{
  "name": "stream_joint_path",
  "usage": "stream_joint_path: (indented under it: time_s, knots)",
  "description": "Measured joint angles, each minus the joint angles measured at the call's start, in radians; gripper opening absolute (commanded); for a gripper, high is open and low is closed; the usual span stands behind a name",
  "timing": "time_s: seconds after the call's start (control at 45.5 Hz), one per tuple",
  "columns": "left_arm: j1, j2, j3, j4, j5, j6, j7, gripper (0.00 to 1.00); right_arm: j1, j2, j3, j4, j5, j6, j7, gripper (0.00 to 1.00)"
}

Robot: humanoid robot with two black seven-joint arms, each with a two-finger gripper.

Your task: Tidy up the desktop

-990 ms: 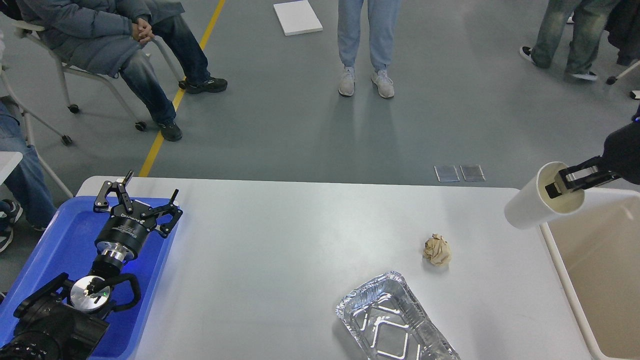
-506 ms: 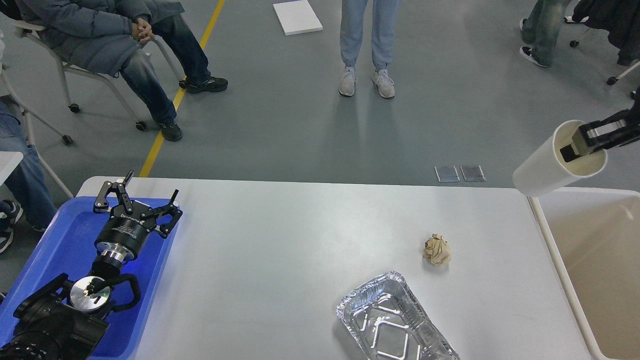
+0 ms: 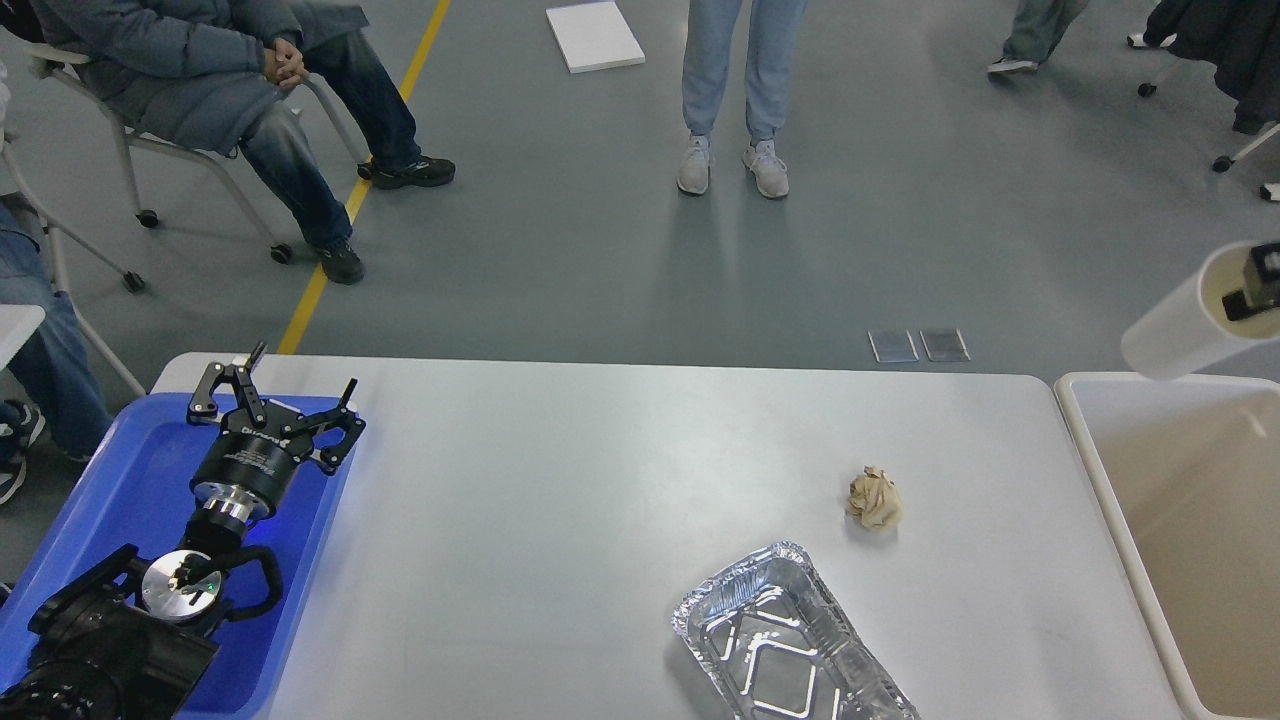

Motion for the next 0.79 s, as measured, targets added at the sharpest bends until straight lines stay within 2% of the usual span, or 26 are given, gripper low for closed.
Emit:
stream_joint_path:
  time_s: [0.396,0.792]
  knots:
    - [0.000,0.000,0.000,0.000,0.000,0.000,0.000,1.00,-0.527,-0.030,0.183,-0.431,0.093,-0.121,0.000,0.00]
    - [0.000,0.000,-0.001,0.000,0.000,0.000,0.000,1.00,-0.988,0.103,0.352,-0.766,0.261,-0.285,-0.011,0.00]
